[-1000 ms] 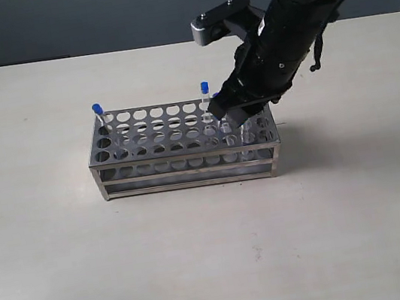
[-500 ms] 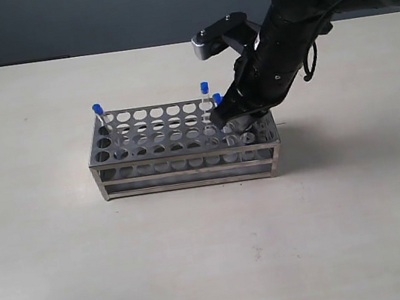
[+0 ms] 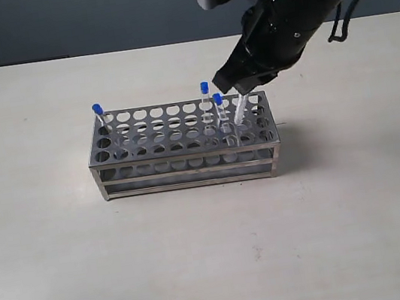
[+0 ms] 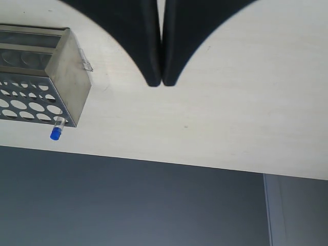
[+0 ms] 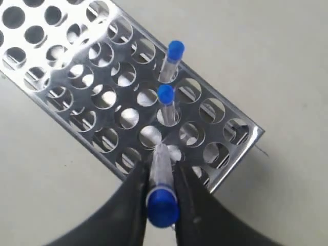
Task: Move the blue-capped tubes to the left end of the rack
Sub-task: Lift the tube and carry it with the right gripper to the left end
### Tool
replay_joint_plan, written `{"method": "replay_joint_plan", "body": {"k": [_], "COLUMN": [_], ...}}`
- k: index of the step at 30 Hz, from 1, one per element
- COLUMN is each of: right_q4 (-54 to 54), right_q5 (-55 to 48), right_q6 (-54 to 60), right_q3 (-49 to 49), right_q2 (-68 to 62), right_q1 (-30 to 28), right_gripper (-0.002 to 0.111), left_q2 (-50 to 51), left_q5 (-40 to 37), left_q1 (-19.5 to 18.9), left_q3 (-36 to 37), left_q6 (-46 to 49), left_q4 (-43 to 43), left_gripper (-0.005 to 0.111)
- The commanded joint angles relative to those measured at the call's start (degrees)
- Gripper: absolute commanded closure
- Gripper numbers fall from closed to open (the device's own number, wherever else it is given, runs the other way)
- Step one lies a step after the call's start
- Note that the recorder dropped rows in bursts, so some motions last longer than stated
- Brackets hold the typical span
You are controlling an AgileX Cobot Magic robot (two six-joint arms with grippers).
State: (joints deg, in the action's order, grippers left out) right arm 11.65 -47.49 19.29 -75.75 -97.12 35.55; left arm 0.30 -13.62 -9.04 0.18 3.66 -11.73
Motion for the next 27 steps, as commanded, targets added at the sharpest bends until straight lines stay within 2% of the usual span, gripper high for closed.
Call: {"method": "replay_joint_plan", "body": {"k": [1,5,10,21,27], "right_q4": [0.2,0.2,0.3,-0.4,-4.1], "right_q5": [-0.1,1.4,0.7,-12.9,-15.3], "right_q6": [0.3,0.7,2.8,6.5,6.8], "right_q3": [0.0,-0.2,-6.3,-34.4,-44.4], "right_q2": [3.1,3.7,0.7,-17.9,-26.4], "right_q1": [2.1,4.7,7.5,13.6,16.5], "right_gripper": [0.108,0.108,0.108,0.108,0.108], "left_q2": [-0.3,-0.3,-0.3,-0.3,-0.3], "left_q5": [-0.2,-0.2,-0.2,-0.2,-0.2], "left_q1": [0.6,0.6,0.6,0.6,0.6], "left_q3": [-0.2,-0.2,-0.2,-0.2,-0.2], "left_q6": [0.0,0.0,0.0,0.0,0.0], "left_q4": [0.0,0.0,0.0,0.0,0.0], "left_gripper": [0.106,0.106,0.106,0.106,0.106]}}
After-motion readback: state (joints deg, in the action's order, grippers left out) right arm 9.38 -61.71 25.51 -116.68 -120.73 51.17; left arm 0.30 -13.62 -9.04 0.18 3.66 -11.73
